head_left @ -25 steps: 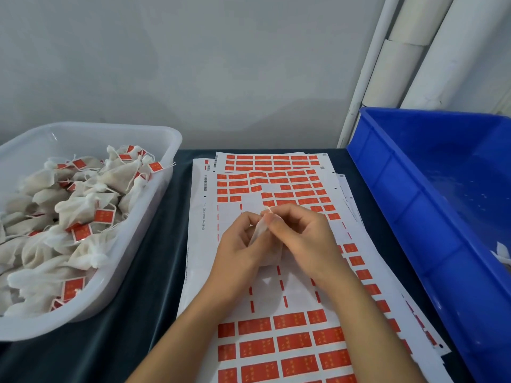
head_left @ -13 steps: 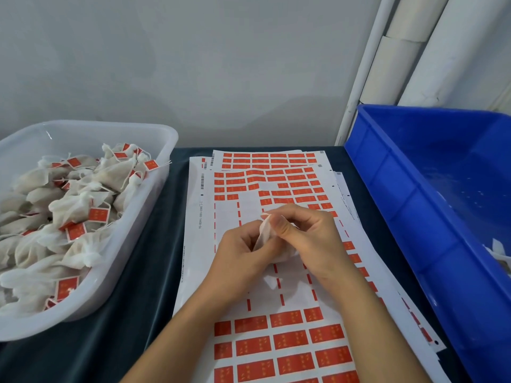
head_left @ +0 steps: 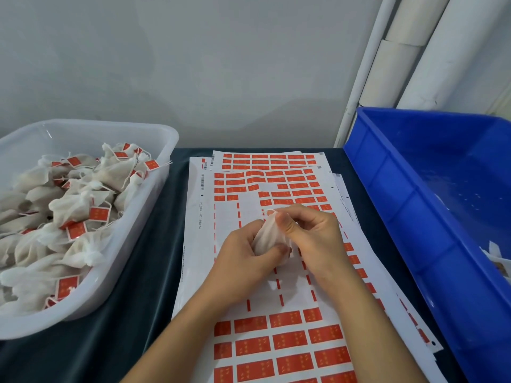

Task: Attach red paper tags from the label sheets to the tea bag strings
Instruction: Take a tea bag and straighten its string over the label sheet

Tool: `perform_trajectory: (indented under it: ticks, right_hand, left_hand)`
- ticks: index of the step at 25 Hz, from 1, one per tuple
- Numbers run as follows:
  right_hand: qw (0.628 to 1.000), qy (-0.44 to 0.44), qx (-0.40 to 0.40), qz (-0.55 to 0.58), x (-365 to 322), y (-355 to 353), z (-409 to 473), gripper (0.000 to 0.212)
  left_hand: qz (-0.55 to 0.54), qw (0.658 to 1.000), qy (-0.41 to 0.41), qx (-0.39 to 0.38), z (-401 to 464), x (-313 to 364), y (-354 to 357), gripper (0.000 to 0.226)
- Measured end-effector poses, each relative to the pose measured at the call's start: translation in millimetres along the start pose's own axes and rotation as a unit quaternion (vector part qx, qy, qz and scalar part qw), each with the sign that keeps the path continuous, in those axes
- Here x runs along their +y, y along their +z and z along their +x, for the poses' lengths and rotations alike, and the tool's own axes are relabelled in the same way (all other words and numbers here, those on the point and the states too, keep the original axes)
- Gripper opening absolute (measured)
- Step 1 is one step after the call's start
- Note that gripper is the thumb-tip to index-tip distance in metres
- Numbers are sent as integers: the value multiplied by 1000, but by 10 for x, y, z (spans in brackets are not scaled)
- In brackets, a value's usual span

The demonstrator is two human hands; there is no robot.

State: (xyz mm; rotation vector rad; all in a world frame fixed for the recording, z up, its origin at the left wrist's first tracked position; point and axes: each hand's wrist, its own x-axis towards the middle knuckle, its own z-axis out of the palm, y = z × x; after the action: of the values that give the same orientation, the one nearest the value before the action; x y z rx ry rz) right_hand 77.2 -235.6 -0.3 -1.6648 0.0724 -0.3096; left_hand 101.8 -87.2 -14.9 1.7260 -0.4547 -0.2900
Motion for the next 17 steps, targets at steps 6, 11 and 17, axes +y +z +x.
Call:
perform_trajectory:
  ticks: [6, 11, 17]
  right_hand:
    - [998, 26, -39, 40, 6, -14, -8, 20]
    - [998, 44, -29, 44, 14, -18, 6, 14]
    - [992, 45, -30, 111, 8, -26, -3, 15]
  left_hand:
    - [-64, 998, 22, -13, -23, 62, -1, 35]
    - [-39, 999, 30, -22, -82, 50, 6, 28]
    - [-46, 994, -87, -46, 45, 45, 33, 40]
